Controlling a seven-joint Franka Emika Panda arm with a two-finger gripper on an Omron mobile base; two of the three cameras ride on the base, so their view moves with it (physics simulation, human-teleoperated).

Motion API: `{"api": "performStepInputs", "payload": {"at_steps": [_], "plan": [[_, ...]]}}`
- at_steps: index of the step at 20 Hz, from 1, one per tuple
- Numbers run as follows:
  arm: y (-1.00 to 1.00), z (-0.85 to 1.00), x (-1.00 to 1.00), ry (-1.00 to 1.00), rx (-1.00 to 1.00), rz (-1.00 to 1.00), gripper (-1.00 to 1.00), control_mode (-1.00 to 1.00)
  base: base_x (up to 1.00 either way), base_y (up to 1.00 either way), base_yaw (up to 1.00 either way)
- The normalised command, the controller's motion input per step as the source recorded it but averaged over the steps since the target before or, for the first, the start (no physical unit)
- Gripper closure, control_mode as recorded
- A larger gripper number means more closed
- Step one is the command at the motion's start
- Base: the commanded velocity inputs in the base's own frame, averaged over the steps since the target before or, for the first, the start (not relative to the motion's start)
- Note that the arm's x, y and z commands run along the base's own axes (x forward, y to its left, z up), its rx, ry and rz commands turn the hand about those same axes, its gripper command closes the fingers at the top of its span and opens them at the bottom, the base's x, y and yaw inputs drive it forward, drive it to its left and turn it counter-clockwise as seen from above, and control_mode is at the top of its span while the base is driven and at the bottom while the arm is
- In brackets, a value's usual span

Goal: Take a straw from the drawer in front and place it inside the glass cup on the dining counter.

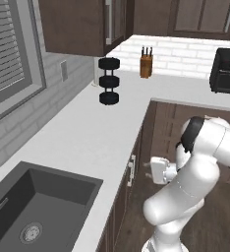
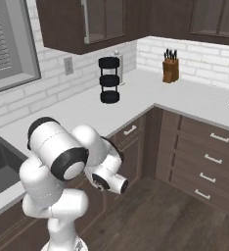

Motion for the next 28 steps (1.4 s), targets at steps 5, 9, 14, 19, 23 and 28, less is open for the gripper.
{"api": "performStepInputs", "payload": {"at_steps": [5,9,14,19,23,28], "plan": [[0.01,-0.24,0.39,0.00,0.02,0.03,-1.00,-1.00,0.00,0.00,0.00],[0.08,-0.45,0.33,0.00,0.00,0.03,-1.00,-1.00,0.00,0.00,0.00],[0.09,-0.47,0.22,0.00,0.00,0.03,-1.00,-1.00,0.00,0.00,0.00],[0.02,-0.16,0.25,-0.07,0.03,0.03,-1.00,-1.00,0.00,0.00,0.00],[0.00,-0.09,0.36,-0.07,0.04,0.01,-1.00,-1.00,0.00,0.00,0.00],[0.02,-0.16,0.45,-0.04,0.03,0.01,-1.00,-1.00,0.00,0.00,0.00]]}}
